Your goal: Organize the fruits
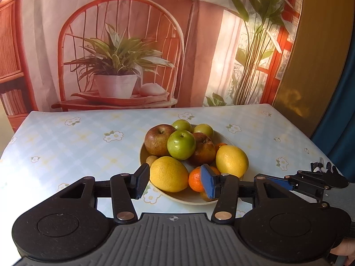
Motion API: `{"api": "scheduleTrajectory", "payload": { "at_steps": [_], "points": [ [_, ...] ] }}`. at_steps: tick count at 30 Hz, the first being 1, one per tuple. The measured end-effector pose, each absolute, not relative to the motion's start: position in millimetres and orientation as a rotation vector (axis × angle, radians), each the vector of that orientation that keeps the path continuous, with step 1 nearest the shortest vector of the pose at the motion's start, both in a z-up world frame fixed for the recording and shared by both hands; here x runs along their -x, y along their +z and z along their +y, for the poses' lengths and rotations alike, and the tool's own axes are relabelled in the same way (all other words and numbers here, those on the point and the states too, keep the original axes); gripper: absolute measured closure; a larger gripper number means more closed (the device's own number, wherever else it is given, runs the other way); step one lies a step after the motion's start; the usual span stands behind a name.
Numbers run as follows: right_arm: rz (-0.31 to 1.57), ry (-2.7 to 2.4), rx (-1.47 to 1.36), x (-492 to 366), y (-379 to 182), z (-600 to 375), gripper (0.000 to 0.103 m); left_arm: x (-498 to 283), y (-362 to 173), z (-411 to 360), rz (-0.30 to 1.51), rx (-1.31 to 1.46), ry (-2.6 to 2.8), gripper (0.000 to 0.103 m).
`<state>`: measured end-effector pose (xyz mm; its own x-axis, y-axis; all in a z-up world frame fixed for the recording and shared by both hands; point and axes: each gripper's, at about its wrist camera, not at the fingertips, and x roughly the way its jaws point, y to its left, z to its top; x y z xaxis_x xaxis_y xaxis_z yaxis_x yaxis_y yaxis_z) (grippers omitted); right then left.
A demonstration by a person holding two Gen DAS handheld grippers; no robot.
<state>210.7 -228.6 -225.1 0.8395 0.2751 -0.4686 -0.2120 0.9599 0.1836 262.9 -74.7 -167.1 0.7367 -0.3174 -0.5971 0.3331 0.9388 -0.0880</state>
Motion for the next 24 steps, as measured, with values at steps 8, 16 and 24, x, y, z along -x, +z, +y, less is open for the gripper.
{"api": "scheduleTrajectory", "payload": {
  "at_steps": [8,16,24],
  "points": [
    [0.442,0.166,-0.106,-176.4,-182.4,-222.7,0.017,-216.8,-138.7,-50.1,0.566,0.03,-0.34,0.012],
    [0.374,0.083,-0.122,-140.7,-140.6,-221.9,0.001,-170.9,-112.3,-34.5,0.466,-0.018,-0.33,0.007],
    [0.347,0.069,-0.148,-111.1,-113.0,-223.1,0.001,-141.4,-82.1,-23.7,0.402,0.026,-0.299,0.005]
  ]
}}
